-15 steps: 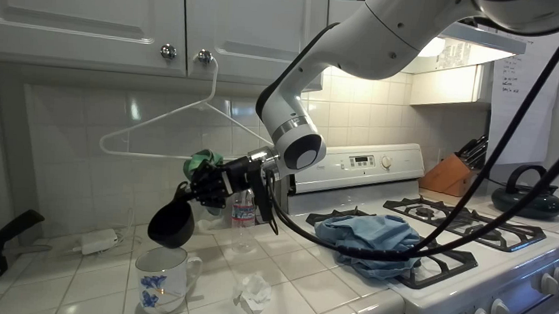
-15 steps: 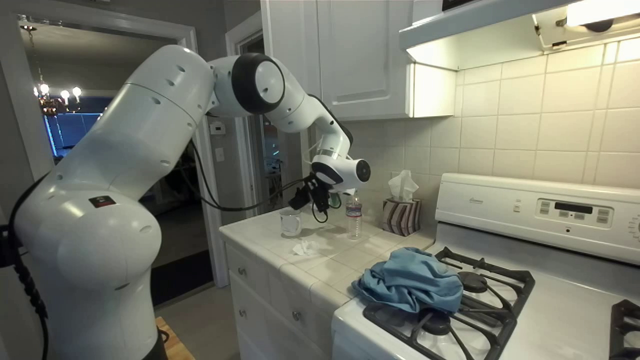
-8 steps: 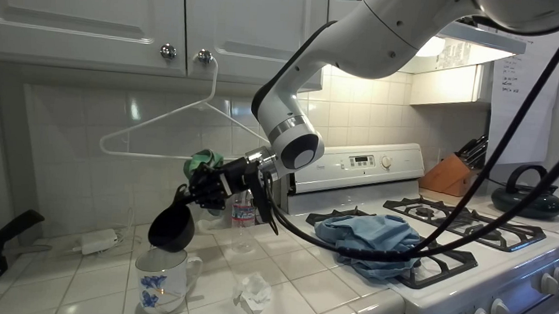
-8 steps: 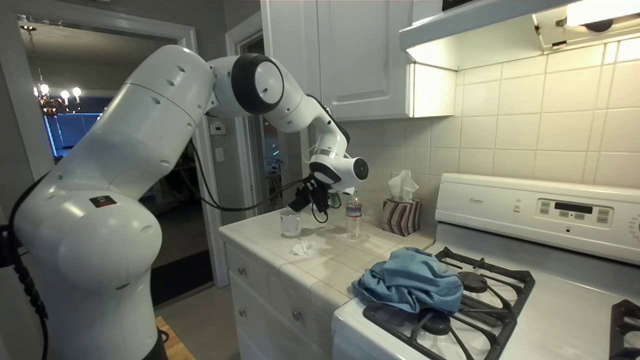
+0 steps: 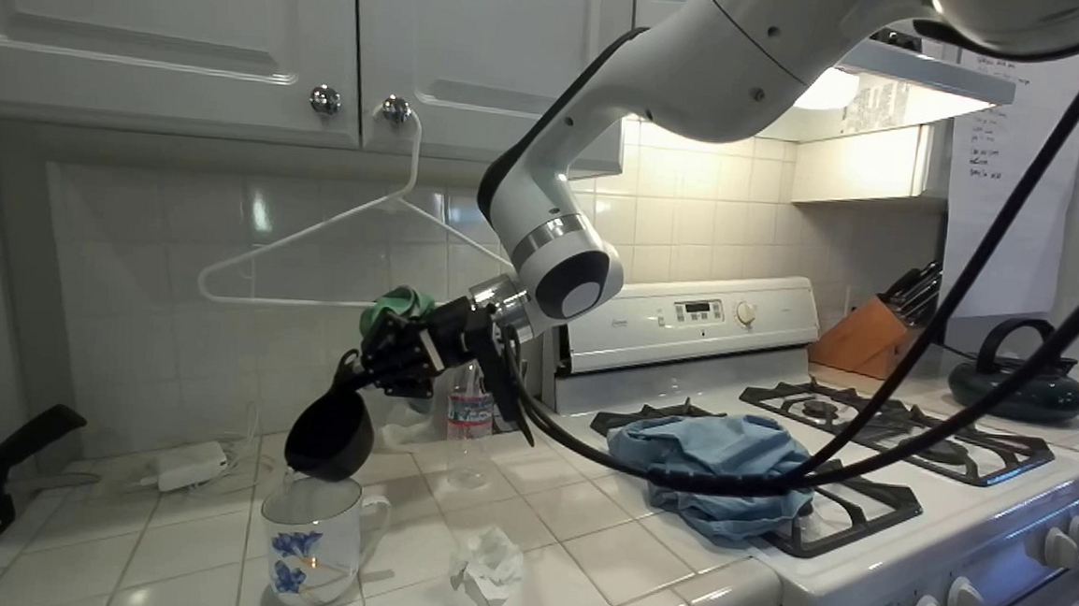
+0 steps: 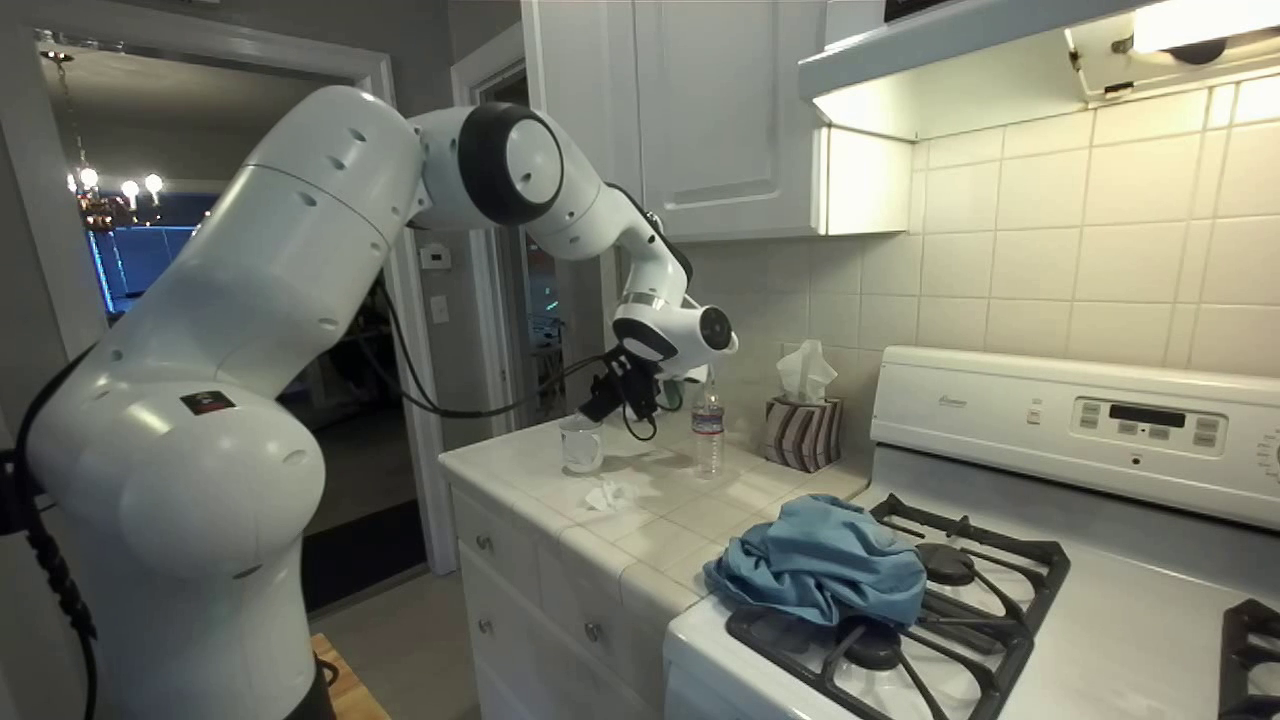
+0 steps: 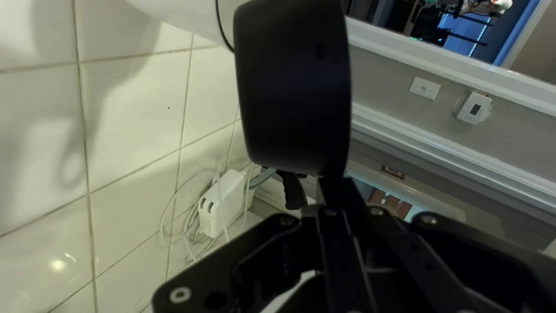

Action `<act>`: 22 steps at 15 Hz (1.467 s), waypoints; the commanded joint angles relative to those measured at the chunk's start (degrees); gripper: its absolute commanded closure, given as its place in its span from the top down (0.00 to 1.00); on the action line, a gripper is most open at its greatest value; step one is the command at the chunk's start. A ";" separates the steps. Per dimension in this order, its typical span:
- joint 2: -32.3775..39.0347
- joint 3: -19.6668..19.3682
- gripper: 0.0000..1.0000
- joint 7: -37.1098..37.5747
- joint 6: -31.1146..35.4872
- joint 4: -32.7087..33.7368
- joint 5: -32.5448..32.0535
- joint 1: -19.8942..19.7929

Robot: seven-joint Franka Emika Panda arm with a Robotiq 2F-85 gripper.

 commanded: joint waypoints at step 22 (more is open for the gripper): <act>-5.95 0.48 0.01 3.75 6.91 -6.33 -5.30 0.20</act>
